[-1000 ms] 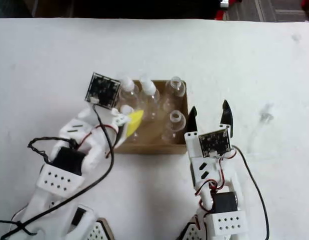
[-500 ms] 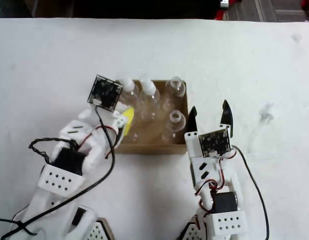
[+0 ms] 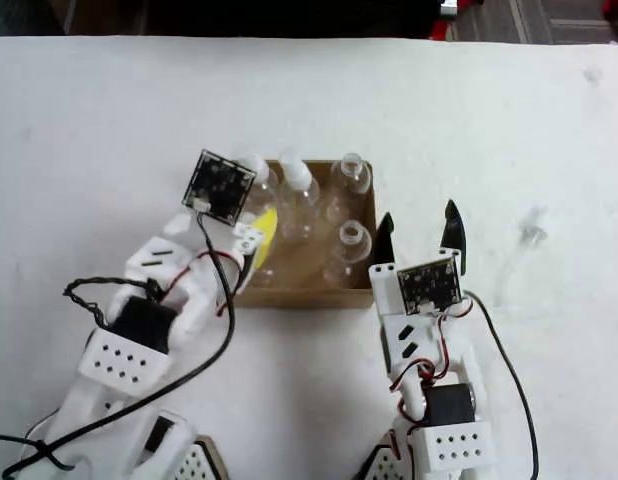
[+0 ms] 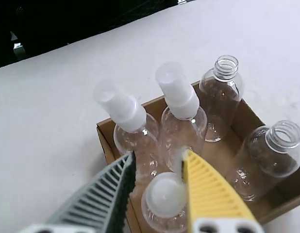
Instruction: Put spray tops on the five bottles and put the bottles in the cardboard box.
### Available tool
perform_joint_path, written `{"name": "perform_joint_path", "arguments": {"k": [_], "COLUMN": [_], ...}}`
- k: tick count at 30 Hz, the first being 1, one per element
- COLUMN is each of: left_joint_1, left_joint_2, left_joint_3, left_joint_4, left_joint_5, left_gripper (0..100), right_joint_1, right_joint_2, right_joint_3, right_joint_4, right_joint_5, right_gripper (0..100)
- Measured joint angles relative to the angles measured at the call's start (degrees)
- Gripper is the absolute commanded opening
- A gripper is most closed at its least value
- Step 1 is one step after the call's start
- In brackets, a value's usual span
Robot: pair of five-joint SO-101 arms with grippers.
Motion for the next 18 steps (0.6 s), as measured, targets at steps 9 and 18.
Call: {"name": "perform_joint_path", "arguments": {"k": [9, 18], "left_joint_1": [0.0, 0.1], "left_joint_2": [0.0, 0.0], "left_joint_3": [0.0, 0.0], "left_joint_4": [0.0, -0.1], "left_joint_5": [0.0, 0.1], "left_gripper": [15, 4], "right_joint_1": [0.0, 0.0], "right_joint_2": [0.0, 0.0], "right_joint_3": [0.0, 0.0], "right_joint_4": [0.0, 0.0], "right_joint_5": [0.0, 0.0], "right_gripper": [26.9, 26.9]}}
